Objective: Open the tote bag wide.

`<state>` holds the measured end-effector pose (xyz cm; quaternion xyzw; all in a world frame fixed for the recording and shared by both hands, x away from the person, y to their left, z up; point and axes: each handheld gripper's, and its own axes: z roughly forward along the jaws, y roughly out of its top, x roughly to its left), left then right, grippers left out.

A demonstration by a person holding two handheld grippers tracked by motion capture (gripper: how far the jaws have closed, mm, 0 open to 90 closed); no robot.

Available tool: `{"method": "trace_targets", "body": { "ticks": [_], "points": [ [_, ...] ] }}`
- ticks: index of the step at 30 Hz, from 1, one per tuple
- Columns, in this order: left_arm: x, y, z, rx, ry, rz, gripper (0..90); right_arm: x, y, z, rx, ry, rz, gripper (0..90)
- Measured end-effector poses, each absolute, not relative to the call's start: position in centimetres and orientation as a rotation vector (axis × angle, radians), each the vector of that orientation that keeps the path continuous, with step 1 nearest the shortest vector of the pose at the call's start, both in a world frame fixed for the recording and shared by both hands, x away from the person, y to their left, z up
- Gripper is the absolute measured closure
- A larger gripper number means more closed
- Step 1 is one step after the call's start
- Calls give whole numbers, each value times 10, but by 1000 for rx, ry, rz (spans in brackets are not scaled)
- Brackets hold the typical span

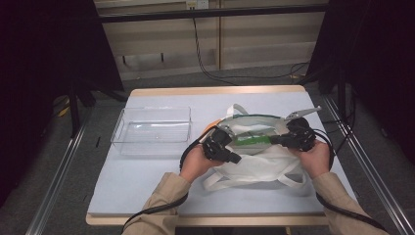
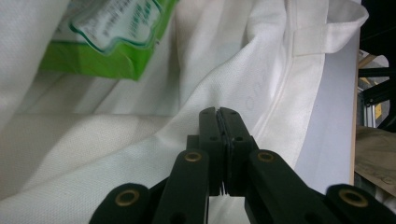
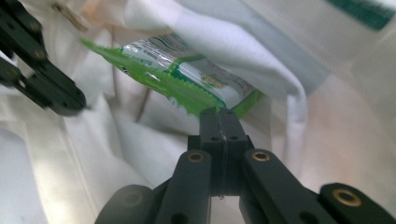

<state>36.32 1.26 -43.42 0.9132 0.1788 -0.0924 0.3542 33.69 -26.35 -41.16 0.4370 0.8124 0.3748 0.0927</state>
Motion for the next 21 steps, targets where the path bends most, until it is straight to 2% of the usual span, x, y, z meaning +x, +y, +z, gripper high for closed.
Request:
{"method": "trace_targets", "body": {
  "ticks": [4, 8, 10, 14, 16, 17, 19, 21],
  "points": [
    [364, 13, -433, 2344, 467, -230, 863, 336, -256, -407, 1253, 2442, 1069, 900],
    [367, 18, -428, 2335, 476, -184, 727, 336, -256, -406, 1250, 2447, 1085, 900],
    [368, 21, -425, 2313, 492, -182, 717, 335, -256, -406, 1244, 2446, 1094, 900],
    [372, 26, -416, 2279, 515, -138, 640, 332, -258, -402, 1235, 2442, 1127, 900],
    [373, 26, -412, 2276, 491, -85, 541, 331, -259, -397, 1227, 2440, 1124, 900],
    [374, 25, -410, 2284, 486, -95, 520, 331, -259, -396, 1224, 2440, 1123, 900],
    [374, 23, -409, 2294, 475, -72, 525, 330, -260, -394, 1216, 2438, 1130, 900],
    [375, 21, -407, 2300, 463, -51, 494, 329, -260, -392, 1214, 2438, 1127, 900]
  ]
}}
